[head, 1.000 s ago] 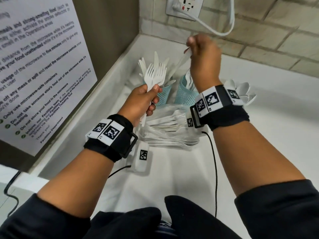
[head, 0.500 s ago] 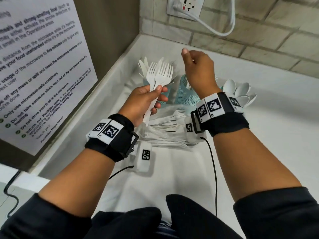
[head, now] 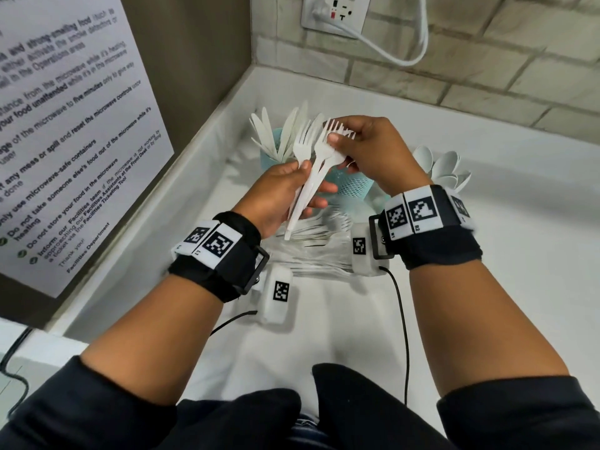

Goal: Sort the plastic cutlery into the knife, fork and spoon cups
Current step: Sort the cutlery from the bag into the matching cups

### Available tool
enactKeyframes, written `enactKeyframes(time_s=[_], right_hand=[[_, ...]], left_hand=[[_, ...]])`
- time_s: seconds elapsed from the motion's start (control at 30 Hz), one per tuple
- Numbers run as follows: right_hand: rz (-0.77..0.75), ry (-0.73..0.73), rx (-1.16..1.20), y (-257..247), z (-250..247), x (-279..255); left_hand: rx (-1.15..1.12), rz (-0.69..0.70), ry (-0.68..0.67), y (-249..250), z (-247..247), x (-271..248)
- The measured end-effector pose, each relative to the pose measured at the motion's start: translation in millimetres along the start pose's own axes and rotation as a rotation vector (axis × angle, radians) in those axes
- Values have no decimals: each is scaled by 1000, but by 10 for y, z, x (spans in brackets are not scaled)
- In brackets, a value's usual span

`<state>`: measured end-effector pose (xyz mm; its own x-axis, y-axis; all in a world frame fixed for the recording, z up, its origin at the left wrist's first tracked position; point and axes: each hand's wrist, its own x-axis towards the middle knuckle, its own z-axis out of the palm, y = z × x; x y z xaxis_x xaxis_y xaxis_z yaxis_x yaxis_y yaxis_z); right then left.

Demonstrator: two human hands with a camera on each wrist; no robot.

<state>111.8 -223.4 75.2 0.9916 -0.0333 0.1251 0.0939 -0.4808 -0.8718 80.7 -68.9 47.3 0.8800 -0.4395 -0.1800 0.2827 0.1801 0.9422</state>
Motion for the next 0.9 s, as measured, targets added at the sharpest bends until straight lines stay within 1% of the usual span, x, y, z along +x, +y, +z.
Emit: enactKeyframes(time_s=[0.17, 0.33, 0.43, 0.47, 0.5, 0.63, 0.7, 0.77, 0.83, 0.9], right_hand=[[64, -94, 67, 55, -16, -83], [122, -143, 59, 141, -4, -141], [158, -179, 65, 171, -3, -202], [164, -163, 71, 181, -13, -214], [165, -123, 75, 198, -34, -215], [168, 143, 47, 194, -234, -170], [152, 261, 20, 178, -381, -122], [93, 431, -12, 158, -523, -68], [23, 619, -50, 126, -624, -46], [-57, 771, -134, 77, -653, -60]], left_hand=[[72, -32, -35, -42, 23, 4], [186, -126, -132, -145, 82, 24], [162, -160, -175, -176, 119, 41], [154, -169, -182, -180, 118, 46], [155, -174, -190, -184, 116, 49], [200, -177, -196, -204, 105, 65], [185, -166, -172, -209, 100, 83], [198, -141, -109, -215, 87, 105], [298, -114, -26, -228, 68, 123], [511, -82, 28, -248, 42, 137]])
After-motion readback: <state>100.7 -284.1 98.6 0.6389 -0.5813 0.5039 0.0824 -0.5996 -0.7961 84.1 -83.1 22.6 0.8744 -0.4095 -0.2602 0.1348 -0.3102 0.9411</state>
